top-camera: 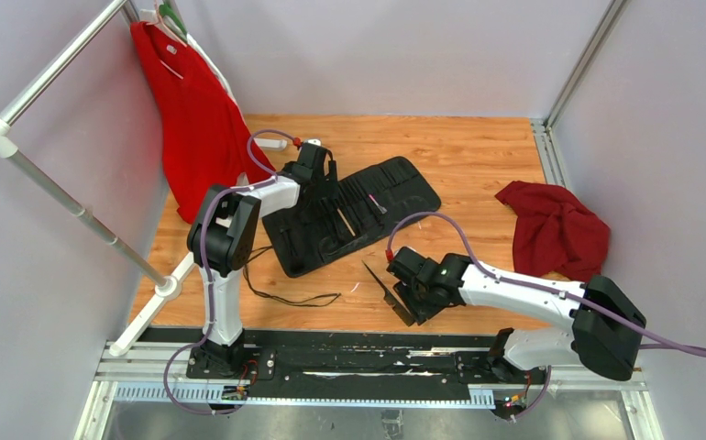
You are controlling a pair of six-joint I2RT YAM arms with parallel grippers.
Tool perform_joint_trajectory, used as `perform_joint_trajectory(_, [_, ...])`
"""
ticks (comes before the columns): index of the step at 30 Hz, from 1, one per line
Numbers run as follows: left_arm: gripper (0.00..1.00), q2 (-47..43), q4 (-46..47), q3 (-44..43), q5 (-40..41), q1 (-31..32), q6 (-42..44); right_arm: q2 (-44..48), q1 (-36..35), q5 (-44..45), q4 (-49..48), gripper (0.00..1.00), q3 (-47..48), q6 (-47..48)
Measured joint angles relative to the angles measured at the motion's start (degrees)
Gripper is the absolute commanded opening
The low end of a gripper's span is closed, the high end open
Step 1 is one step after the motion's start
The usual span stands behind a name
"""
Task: Organize the makeup
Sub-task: Pick up the makeup tool from the center of the board.
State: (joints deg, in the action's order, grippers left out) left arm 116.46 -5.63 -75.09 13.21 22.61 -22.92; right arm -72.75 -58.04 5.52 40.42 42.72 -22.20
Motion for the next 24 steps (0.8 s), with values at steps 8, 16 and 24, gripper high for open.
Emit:
perform_joint_trajectory(8, [0.93, 0.00, 0.00, 0.00, 0.00, 0.00, 0.00, -0.85, -0.68, -0.61, -0.79, 0.43, -1.60, -1.25])
perform_joint_trajectory(16, [0.93, 0.00, 0.00, 0.00, 0.00, 0.00, 0.00, -2.60, -0.90, -1.31, -2.08, 0.43, -2.51, -1.95])
perform_joint_trajectory(24, [0.93, 0.00, -0.02, 0.00, 0.00, 0.00, 0.00, -4.46, -1.11, -1.44, -3.34, 0.43, -2.56, -1.99])
